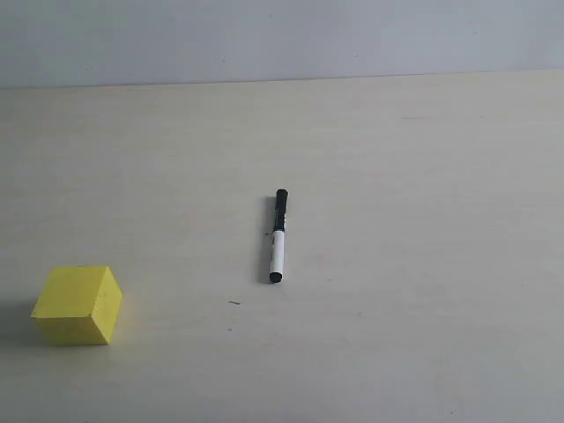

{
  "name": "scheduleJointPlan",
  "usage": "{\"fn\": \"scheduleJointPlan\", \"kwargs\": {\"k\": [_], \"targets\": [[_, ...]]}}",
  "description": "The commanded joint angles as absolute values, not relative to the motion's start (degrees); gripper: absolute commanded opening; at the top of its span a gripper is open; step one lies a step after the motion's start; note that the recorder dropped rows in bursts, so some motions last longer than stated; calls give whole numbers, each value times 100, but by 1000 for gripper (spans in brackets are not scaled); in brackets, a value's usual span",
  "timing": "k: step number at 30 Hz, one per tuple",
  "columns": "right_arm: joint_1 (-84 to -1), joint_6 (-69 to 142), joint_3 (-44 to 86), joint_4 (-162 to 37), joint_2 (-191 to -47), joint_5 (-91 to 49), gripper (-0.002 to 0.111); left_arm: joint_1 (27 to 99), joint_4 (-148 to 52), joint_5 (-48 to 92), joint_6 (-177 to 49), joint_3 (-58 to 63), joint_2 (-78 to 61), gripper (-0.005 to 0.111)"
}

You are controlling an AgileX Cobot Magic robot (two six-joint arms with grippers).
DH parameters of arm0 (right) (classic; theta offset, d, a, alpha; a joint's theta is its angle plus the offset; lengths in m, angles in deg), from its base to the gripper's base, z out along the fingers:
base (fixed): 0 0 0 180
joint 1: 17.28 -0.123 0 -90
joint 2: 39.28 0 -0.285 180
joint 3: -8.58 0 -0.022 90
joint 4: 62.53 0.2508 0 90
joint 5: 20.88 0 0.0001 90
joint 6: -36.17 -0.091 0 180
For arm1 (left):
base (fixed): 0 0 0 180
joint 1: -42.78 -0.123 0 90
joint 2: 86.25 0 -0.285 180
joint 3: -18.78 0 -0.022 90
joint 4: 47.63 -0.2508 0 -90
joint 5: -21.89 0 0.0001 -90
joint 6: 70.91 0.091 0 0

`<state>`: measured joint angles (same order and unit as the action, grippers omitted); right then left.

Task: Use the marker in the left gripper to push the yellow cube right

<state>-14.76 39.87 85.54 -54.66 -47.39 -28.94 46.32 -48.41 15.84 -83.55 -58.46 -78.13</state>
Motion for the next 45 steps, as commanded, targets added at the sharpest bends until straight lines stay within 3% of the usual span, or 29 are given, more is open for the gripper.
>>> {"fn": "scheduleJointPlan", "kwargs": {"k": [1,15,20,25,32,37,45], "targets": [[-1446,4041,8580,-5496,-4707,-2847,2,4613,-4824,1595,-8329,-5844,-7847,0],[-1446,4041,8580,-5496,-4707,-2847,2,4613,-4824,1594,-8312,-5844,-7847,0],[-1446,4041,8580,-5496,-4707,-2847,2,4613,-5300,2719,-7564,-5844,-7847,0],[-1446,4041,8580,-5496,-4707,-2847,2,4613,-5300,3011,-11333,-5844,-7847,0],[-1446,4041,8580,-5496,-4707,-2847,2,4613,-5360,3651,-11656,-5844,-7847,0],[-1446,4041,8580,-5496,-4707,-2847,2,4676,-8073,3811,-13434,-5287,-7611,0],[-1446,4041,8580,-5496,-4707,-2847,2,4676,-12549,4181,-17006,-3102,-5530,0]]}}
